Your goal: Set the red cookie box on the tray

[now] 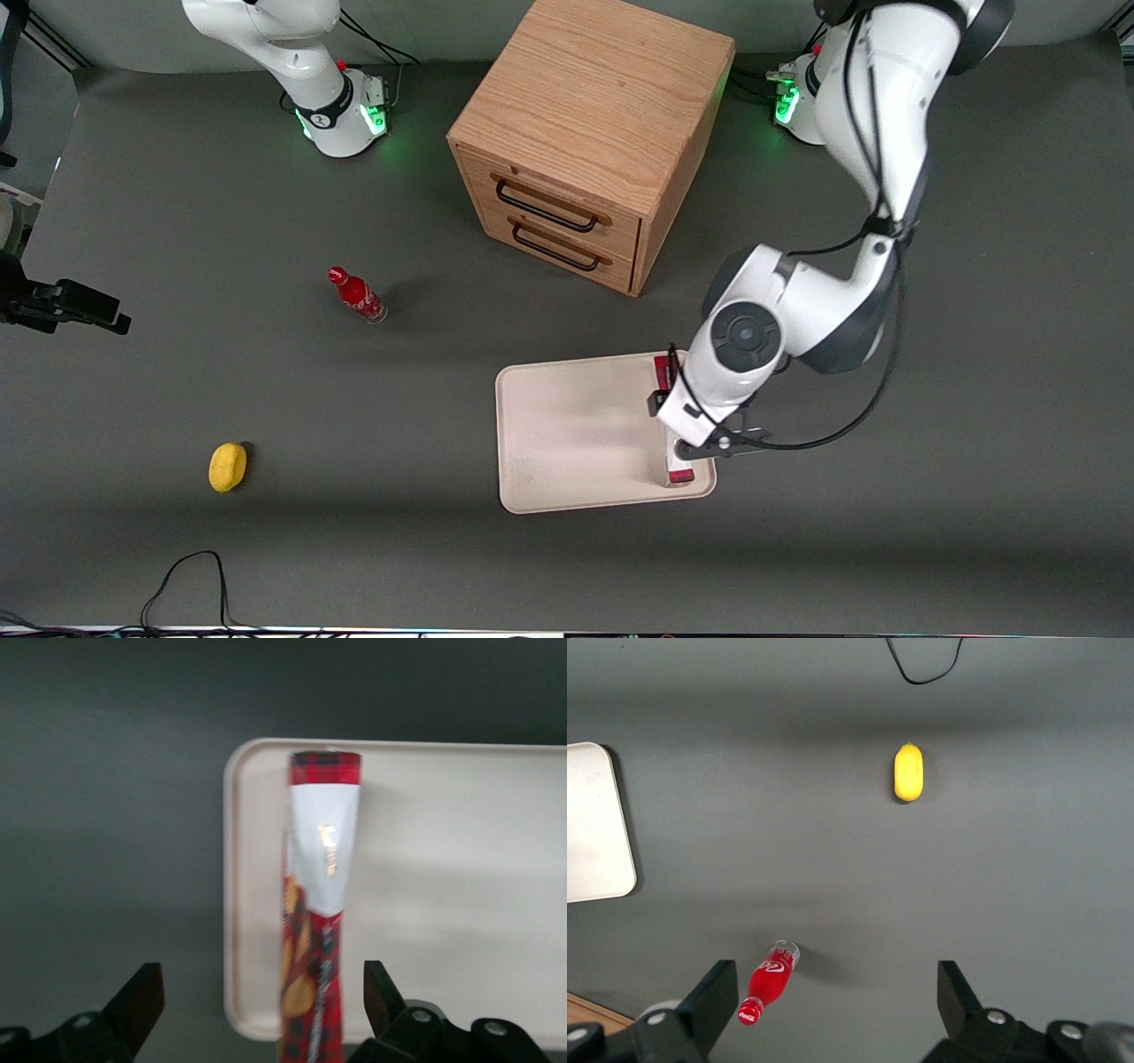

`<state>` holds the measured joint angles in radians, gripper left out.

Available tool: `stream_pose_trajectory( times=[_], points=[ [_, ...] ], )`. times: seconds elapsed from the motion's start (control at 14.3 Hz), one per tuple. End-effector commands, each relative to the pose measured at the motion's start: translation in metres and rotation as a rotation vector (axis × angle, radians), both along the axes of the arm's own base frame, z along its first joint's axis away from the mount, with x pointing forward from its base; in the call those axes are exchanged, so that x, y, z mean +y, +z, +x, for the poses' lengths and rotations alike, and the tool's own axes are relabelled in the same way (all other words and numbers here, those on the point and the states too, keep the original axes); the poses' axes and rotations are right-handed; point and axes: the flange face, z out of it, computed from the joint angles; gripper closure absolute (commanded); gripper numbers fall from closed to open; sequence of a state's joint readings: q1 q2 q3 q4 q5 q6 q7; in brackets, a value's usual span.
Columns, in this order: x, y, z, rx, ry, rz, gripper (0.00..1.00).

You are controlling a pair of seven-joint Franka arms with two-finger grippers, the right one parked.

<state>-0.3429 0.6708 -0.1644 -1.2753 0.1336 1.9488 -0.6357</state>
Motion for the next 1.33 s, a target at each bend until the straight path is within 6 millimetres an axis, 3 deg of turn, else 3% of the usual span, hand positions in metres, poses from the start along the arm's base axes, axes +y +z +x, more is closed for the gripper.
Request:
stream_pose_trajectory(
  times=[0.0,0.28,0.56,0.77,0.91,1.26],
  points=[
    [0.062,0.066,-0.042,0.000,-0.039,0.041,0.00],
    [0.143,0.113,-0.093,0.030,-0.054,0.098,0.00],
    [0.239,0.152,-0.110,0.076,-0.079,0.102,0.00],
    [0.310,0.169,-0.121,0.073,-0.117,0.022,0.00],
    [0.329,0.177,-0.122,0.085,-0.094,0.016,0.00],
    [0.342,0.194,-0.116,0.104,-0.048,0.014,0.00]
  ],
)
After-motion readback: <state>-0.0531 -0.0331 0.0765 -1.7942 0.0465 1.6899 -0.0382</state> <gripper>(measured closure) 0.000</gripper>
